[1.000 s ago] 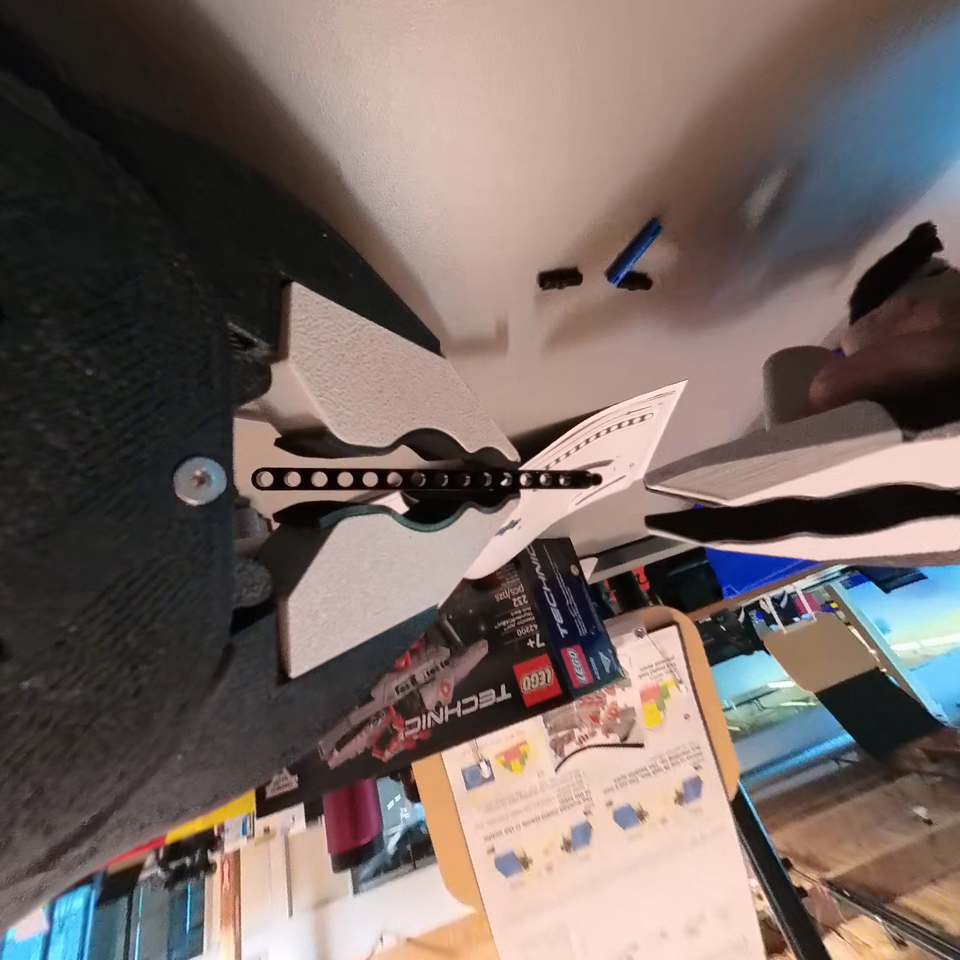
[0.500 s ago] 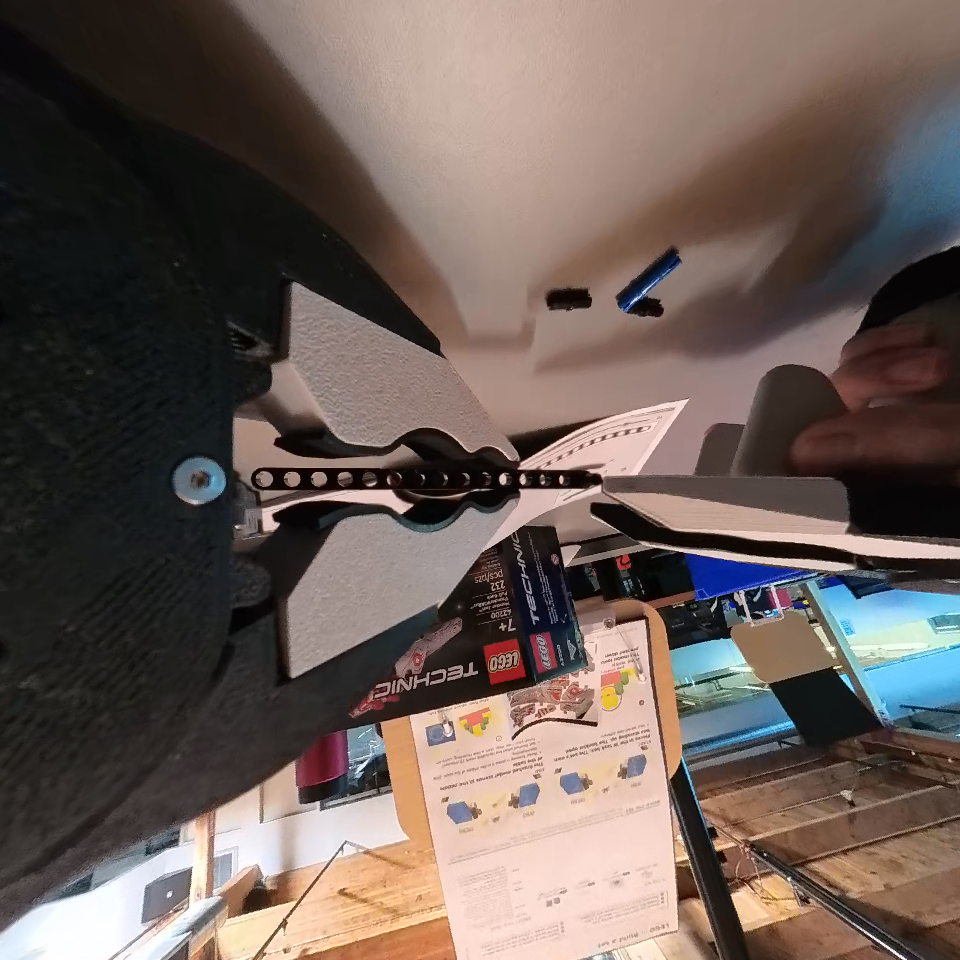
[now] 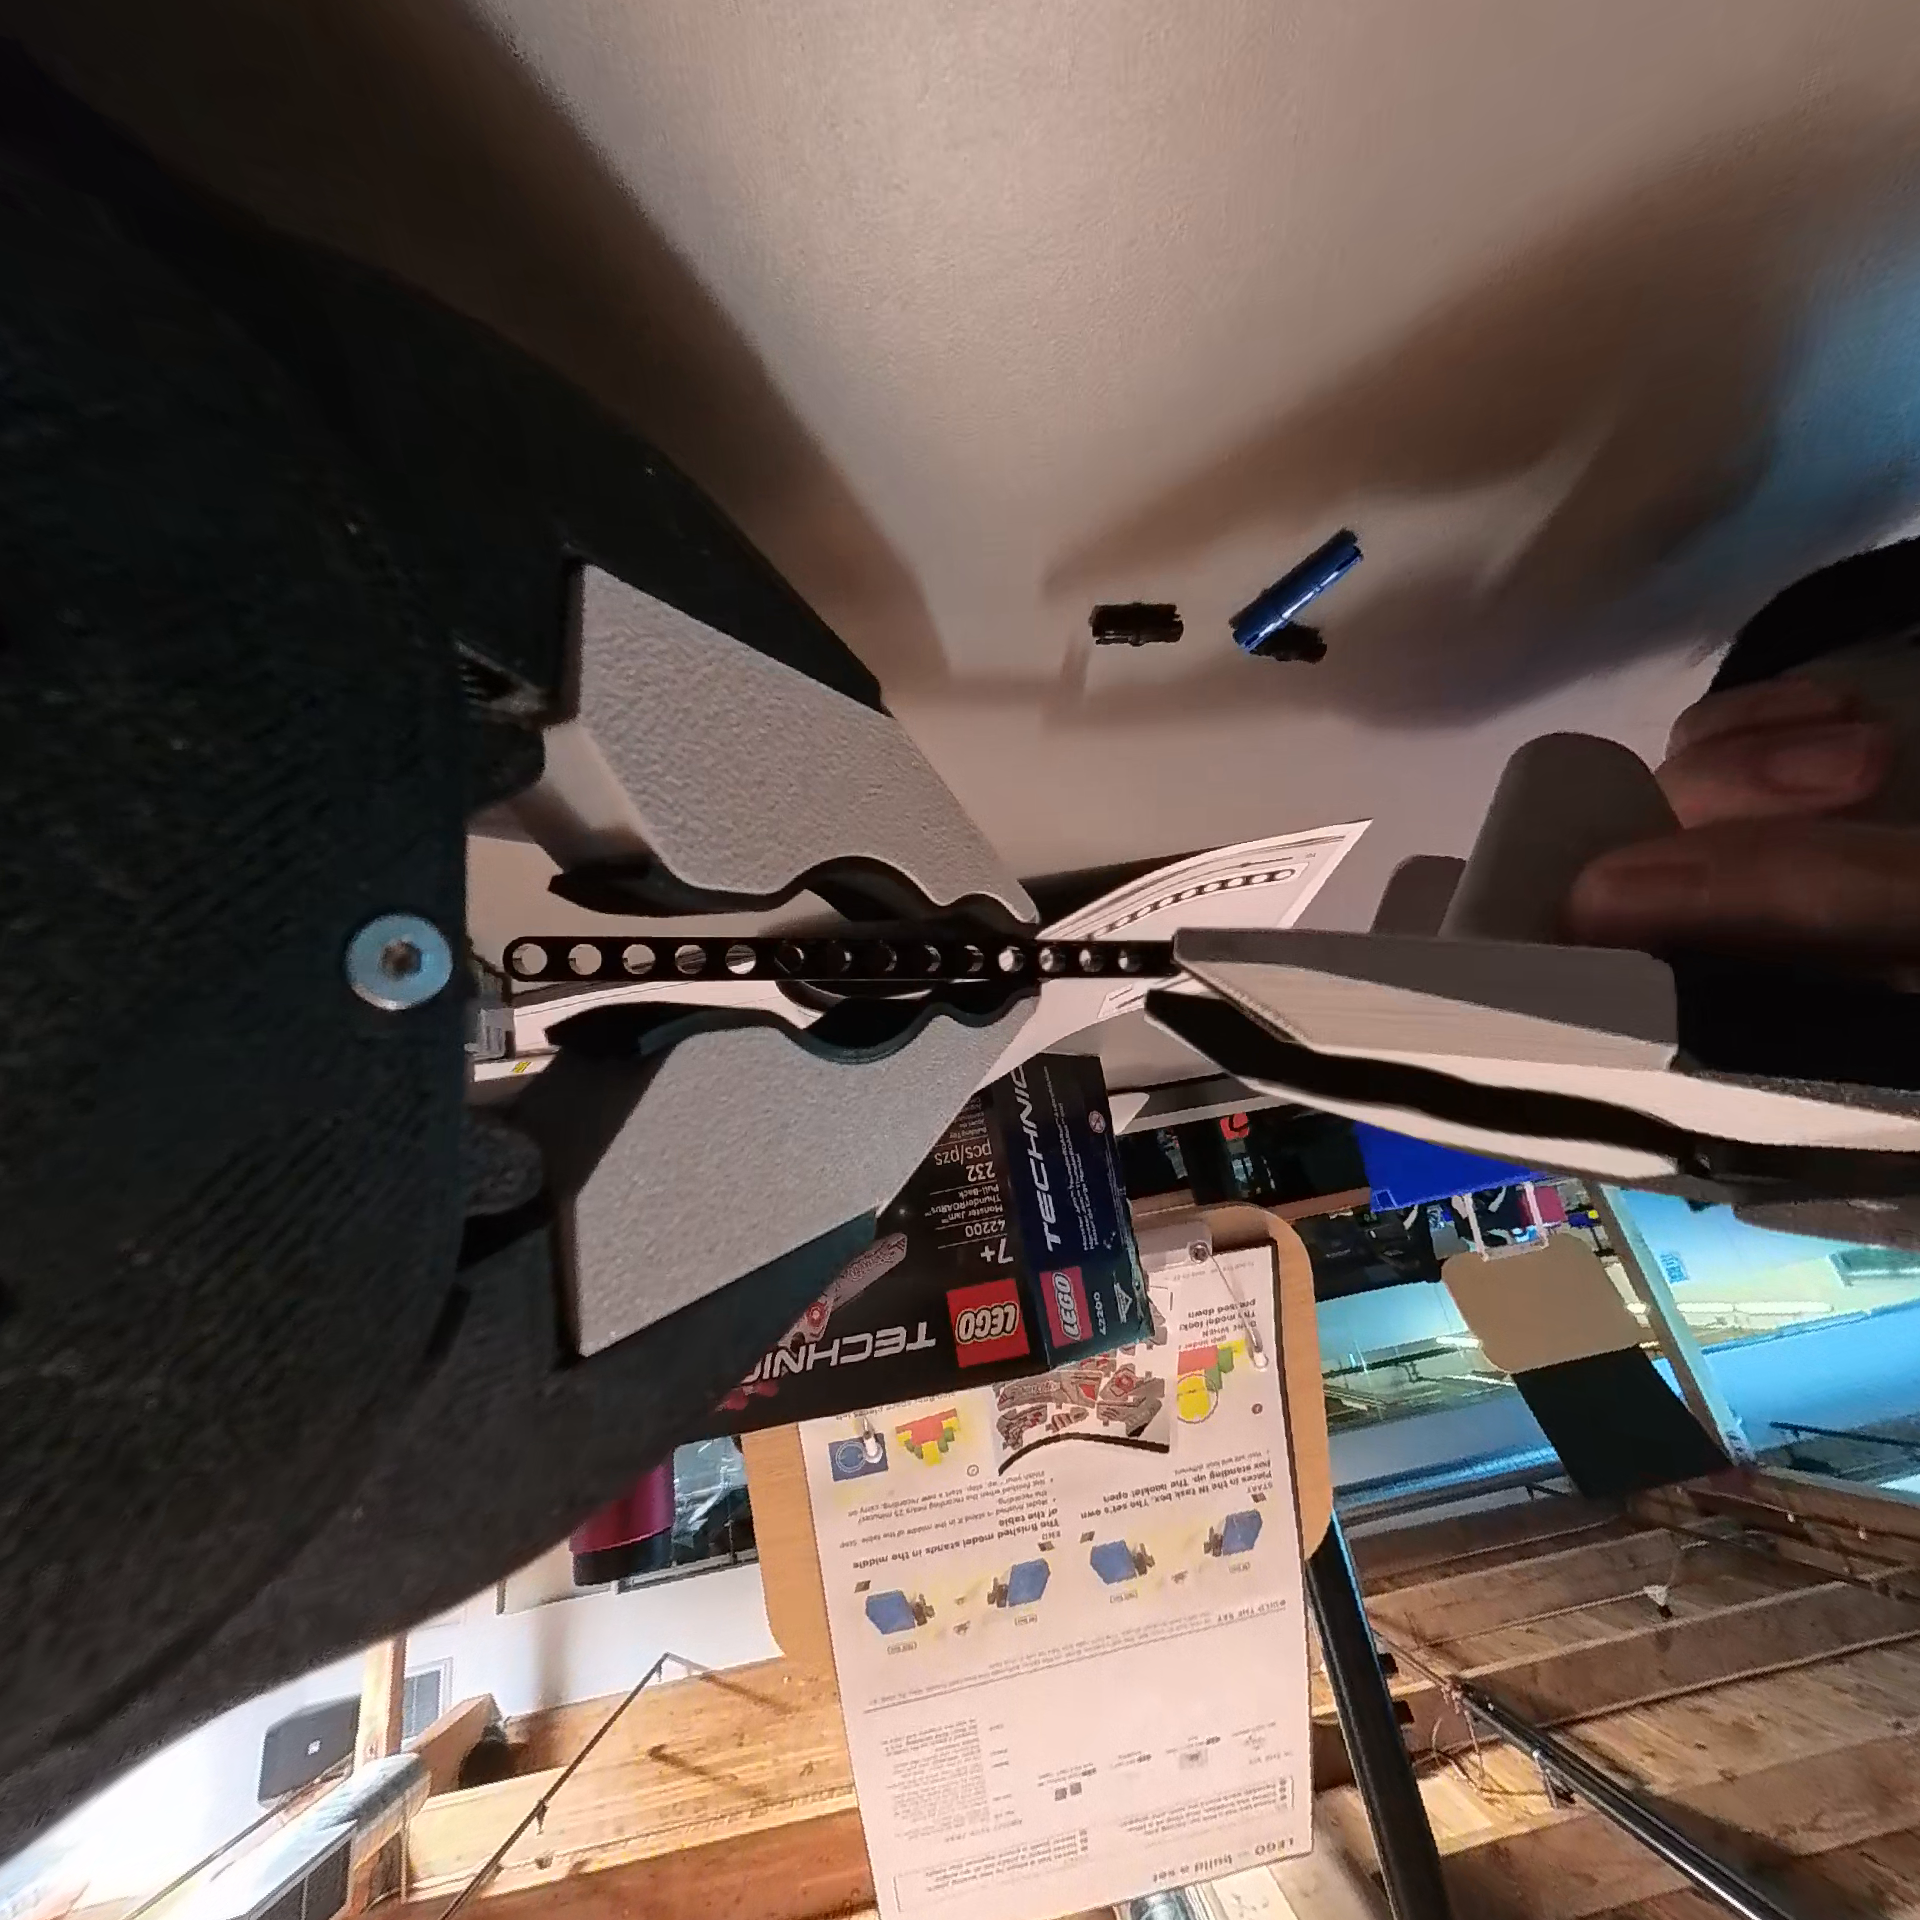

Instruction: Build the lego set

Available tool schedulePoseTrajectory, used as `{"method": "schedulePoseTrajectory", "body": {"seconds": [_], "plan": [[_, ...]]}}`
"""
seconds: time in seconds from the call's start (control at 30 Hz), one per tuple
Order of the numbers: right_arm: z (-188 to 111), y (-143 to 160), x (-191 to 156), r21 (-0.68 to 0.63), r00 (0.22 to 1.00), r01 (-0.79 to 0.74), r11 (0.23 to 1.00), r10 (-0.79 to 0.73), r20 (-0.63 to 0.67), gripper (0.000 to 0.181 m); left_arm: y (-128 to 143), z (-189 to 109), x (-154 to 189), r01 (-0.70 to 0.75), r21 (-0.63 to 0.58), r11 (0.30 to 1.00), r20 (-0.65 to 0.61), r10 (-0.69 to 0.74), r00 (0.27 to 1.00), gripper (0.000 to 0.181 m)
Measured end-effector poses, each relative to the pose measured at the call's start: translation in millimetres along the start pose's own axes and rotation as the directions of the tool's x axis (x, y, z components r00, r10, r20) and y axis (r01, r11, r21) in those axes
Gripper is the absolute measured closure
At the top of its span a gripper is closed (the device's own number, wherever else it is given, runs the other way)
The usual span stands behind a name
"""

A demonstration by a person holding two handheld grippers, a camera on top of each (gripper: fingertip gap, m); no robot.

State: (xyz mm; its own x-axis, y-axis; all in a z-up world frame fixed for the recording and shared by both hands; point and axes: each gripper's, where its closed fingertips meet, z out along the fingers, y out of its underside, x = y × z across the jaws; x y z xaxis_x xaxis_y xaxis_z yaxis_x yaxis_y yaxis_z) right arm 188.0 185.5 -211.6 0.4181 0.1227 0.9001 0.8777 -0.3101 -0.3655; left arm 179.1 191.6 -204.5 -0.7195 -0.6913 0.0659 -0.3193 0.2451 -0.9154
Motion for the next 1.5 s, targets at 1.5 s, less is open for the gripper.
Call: {"method": "schedulePoseTrajectory", "body": {"seconds": [1.5], "plan": [[-2,32,-2,-0.105,0.990,-0.123,0.987,0.129,0.058,0.176,-12,-45,-74,-0.046,0.093,0.995,0.458,-0.002,0.889,0.181]]}}
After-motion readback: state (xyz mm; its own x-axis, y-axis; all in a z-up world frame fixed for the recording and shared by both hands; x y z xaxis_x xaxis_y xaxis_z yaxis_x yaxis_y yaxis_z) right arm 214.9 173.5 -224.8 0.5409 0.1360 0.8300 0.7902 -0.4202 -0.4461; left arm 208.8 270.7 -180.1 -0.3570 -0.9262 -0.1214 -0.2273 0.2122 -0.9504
